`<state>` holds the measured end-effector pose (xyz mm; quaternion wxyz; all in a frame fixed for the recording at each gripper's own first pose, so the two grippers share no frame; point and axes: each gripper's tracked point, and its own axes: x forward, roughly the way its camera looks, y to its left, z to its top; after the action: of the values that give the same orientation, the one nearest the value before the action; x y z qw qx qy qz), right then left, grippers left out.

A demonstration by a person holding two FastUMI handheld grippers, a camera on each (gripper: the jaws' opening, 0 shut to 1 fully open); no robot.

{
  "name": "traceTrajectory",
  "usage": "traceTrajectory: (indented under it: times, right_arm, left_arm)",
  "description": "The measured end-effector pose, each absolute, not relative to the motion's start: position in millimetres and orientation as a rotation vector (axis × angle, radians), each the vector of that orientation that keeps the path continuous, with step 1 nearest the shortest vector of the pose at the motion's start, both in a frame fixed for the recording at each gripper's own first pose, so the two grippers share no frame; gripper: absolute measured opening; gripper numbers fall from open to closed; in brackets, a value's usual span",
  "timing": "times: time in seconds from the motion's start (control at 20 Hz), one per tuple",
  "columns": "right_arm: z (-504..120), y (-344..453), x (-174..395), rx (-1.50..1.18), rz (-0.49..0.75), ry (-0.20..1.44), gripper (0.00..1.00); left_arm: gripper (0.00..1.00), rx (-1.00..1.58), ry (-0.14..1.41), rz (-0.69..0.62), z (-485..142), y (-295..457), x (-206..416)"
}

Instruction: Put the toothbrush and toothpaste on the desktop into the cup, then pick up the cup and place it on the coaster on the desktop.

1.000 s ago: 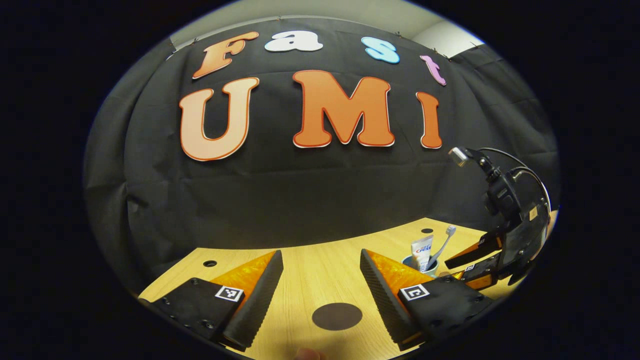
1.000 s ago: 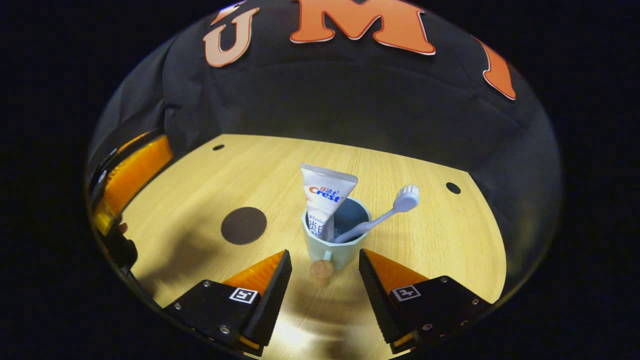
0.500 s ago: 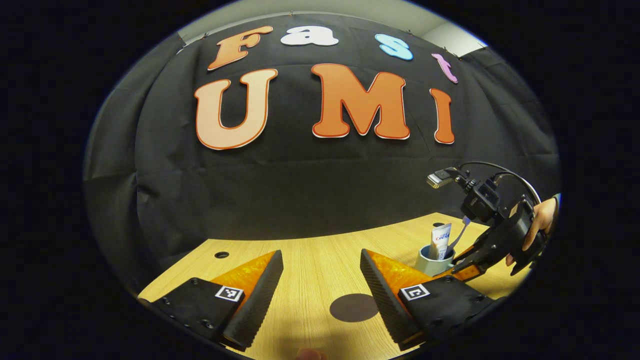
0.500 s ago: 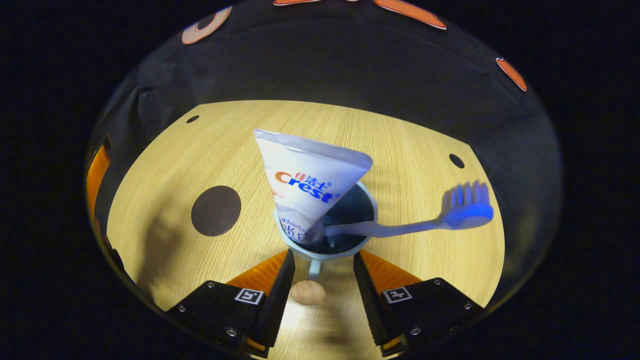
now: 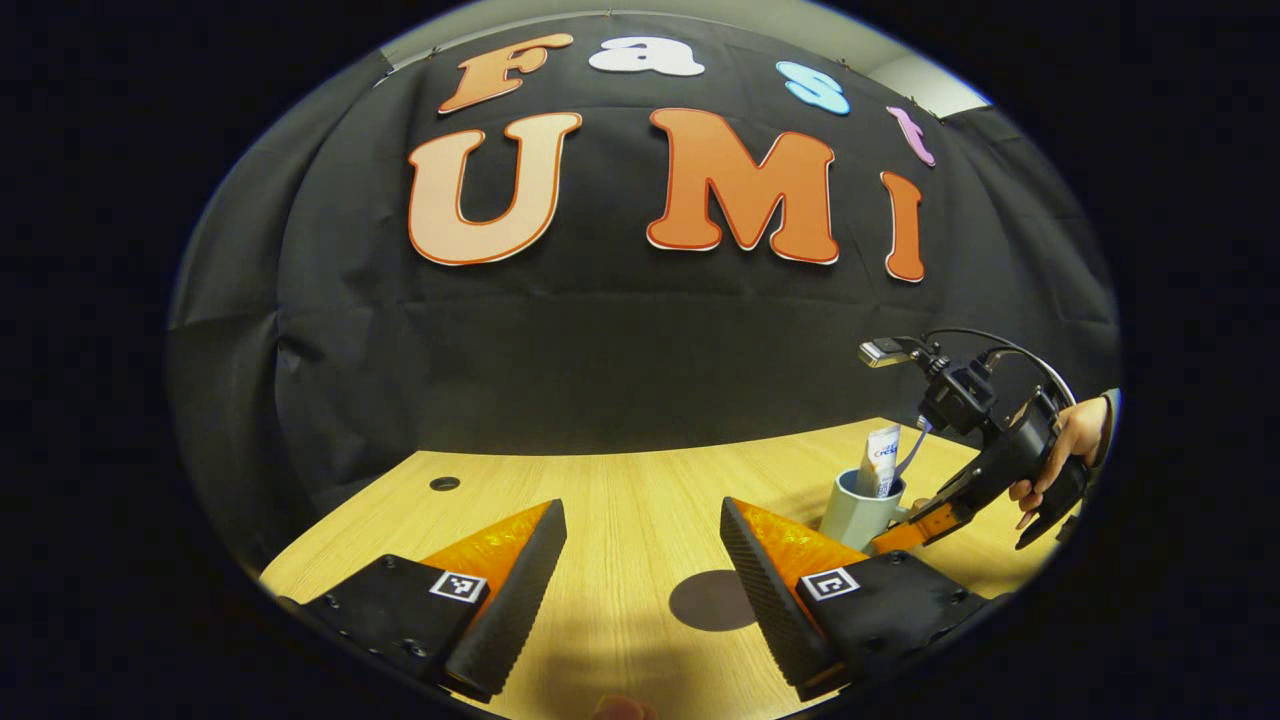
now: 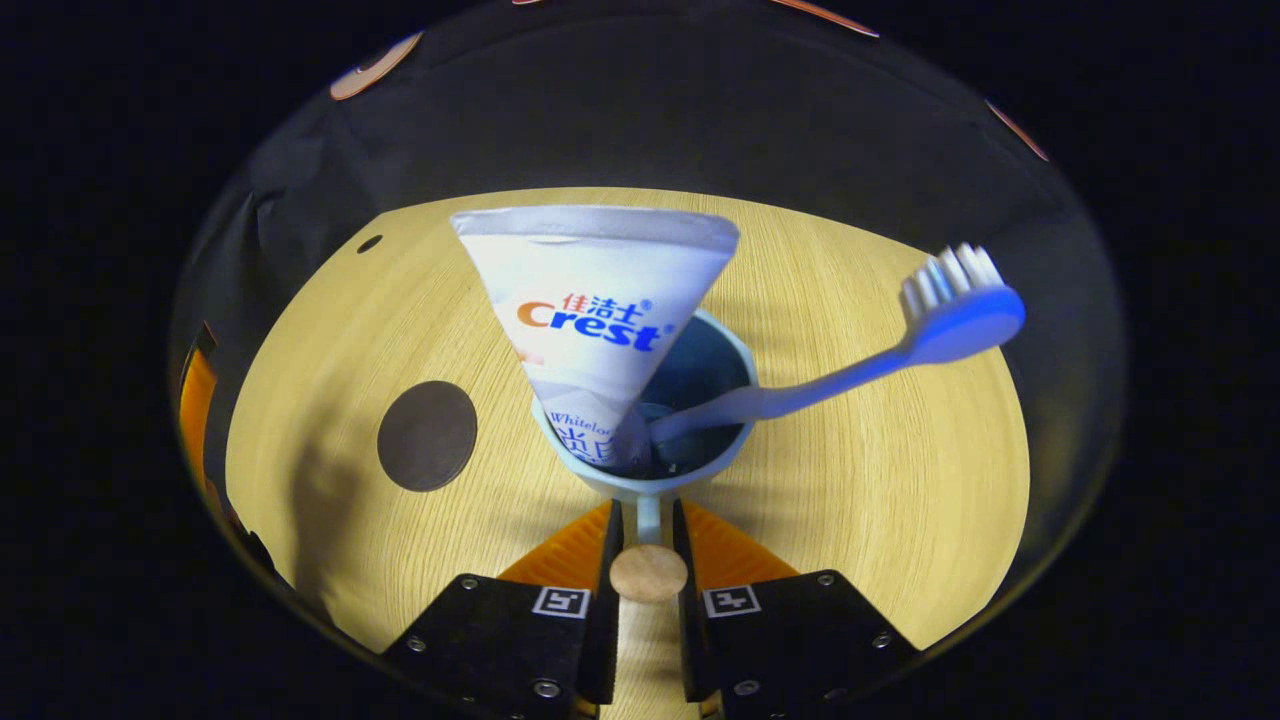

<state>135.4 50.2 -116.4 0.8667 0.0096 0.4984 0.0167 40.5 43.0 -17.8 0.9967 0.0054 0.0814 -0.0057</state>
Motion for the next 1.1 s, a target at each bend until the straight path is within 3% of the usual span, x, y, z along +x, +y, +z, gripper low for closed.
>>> traceTrajectory:
  times: [0.4, 1.1]
  right_arm:
    - [-116, 47, 142, -0.047, 0.070, 1.000, 0.21]
    - [-104, 51, 150, -0.068, 0.176, 0.902, 0.21]
  left_arm:
    - [0.98, 0.017, 0.143, 0.001, -12, 48, 31]
    - [0.98, 0.061, 0.043, 0.020, 24, 53, 5]
